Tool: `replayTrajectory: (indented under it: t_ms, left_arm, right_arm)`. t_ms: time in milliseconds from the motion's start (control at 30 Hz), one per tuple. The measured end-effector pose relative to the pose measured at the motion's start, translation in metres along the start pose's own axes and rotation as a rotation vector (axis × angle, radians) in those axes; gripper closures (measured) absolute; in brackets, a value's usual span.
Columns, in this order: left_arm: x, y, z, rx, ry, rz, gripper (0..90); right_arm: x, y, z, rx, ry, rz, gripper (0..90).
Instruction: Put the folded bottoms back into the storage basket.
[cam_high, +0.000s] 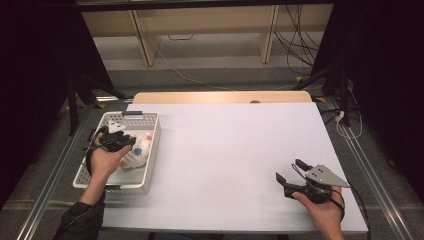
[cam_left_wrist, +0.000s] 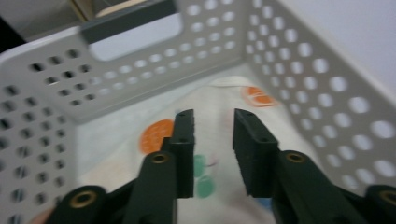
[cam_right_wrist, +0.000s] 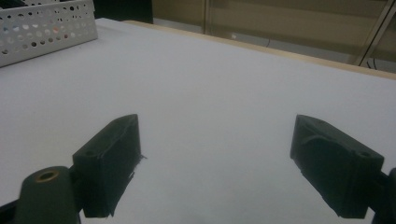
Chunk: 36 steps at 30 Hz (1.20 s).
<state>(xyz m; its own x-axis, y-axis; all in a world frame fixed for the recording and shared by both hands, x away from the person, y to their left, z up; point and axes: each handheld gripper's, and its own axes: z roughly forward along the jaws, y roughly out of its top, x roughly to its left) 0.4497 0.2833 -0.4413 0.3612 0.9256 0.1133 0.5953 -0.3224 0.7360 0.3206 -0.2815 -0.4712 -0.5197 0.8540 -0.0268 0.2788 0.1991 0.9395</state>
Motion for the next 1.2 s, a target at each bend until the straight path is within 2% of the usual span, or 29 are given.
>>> replayTrajectory:
  t_ms: [100, 167, 233, 333, 500, 567, 667, 833, 933, 1000, 1200]
  left_arm:
    - [-0.011, 0.006, 0.011, 0.045, -0.02, 0.042, 83.1]
    - [-0.017, 0.008, 0.017, 0.082, -0.036, 0.058, 85.2]
    - [-0.02, 0.007, 0.023, 0.129, -0.039, 0.091, 87.3]
    - [-0.021, 0.004, 0.025, 0.176, -0.054, 0.102, 89.1]
    - [-0.022, -0.001, 0.02, 0.187, -0.059, 0.1, 89.3]
    - [-0.021, -0.002, 0.017, 0.166, -0.054, 0.094, 88.7]
    - [-0.023, -0.002, 0.012, 0.098, -0.06, 0.074, 80.8]
    - [-0.023, -0.001, -0.005, -0.062, -0.043, 0.006, 62.6]
    - [-0.023, -0.001, -0.016, -0.133, -0.07, -0.044, 51.9]
    - [-0.025, -0.001, -0.023, -0.167, -0.091, -0.057, 46.1]
    - [-0.038, -0.004, -0.037, -0.202, -0.172, -0.058, 31.1]
  right_arm:
    - [0.0, 0.0, 0.0, 0.003, 0.0, 0.002, 16.9]
    - [0.0, 0.0, -0.001, 0.005, 0.0, -0.002, 16.9]
    - [-0.001, 0.0, -0.001, 0.007, 0.0, 0.0, 16.9]
    - [-0.001, 0.0, 0.0, -0.002, 0.003, 0.004, 16.9]
    - [0.0, 0.0, 0.0, 0.001, 0.002, 0.004, 16.9]
    - [0.0, 0.0, 0.0, 0.001, 0.002, 0.004, 16.9]
    - [-0.001, 0.0, 0.0, -0.001, 0.0, 0.002, 16.9]
    - [-0.001, 0.001, -0.002, 0.003, 0.0, 0.003, 16.9]
    - [-0.001, 0.0, -0.001, 0.005, 0.003, -0.003, 16.9]
    - [0.0, 0.0, -0.001, 0.005, 0.004, -0.003, 16.9]
    - [0.0, 0.0, -0.001, -0.004, 0.008, 0.001, 16.9]
